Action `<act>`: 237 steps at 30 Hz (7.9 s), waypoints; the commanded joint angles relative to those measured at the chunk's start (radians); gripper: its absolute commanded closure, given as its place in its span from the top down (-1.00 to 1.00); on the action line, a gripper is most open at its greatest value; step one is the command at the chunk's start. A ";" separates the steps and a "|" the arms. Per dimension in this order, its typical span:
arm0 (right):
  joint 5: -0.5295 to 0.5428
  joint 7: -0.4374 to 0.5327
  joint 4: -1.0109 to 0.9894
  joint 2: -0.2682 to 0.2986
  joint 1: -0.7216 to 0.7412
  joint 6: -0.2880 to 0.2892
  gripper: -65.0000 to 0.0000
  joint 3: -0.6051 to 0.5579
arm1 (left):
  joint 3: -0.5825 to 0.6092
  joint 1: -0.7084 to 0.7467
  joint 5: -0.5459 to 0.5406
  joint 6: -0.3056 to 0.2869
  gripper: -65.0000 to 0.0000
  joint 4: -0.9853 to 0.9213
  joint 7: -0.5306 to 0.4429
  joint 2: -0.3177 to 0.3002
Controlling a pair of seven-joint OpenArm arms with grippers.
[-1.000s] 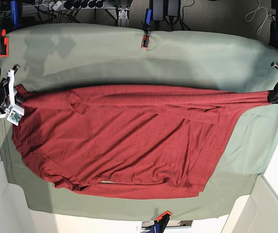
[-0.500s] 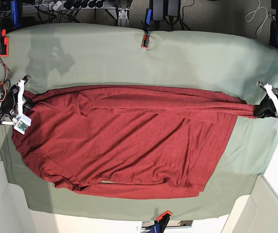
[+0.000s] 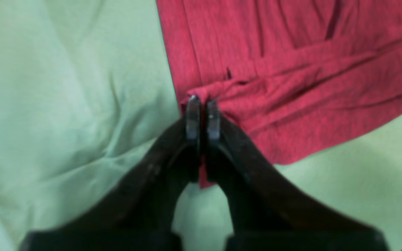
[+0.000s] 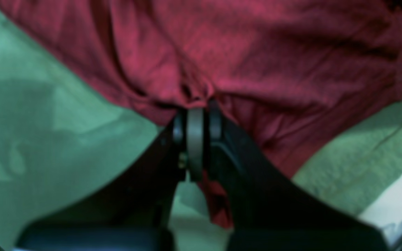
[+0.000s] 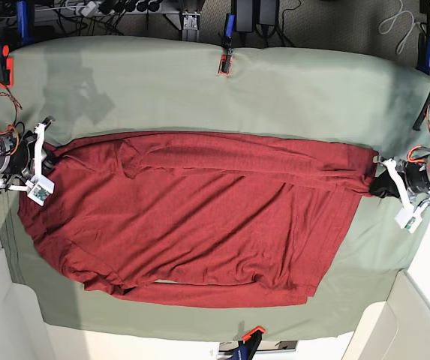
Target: Fold the T-shirt properly
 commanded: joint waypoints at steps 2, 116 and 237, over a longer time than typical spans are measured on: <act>-0.023 0.034 0.008 0.000 0.022 -0.029 -1.00 0.013 | 0.008 -0.040 -0.010 -0.007 -0.55 -0.019 -0.021 -0.012; 0.328 -0.048 -0.179 -0.465 -0.193 -0.055 0.16 0.981 | -0.307 0.113 -0.274 -0.039 0.06 -0.149 0.063 0.195; 0.389 -0.093 0.130 -0.127 -0.583 -0.008 -0.06 0.899 | -0.545 0.723 -0.313 -0.039 -0.01 0.325 0.137 -0.013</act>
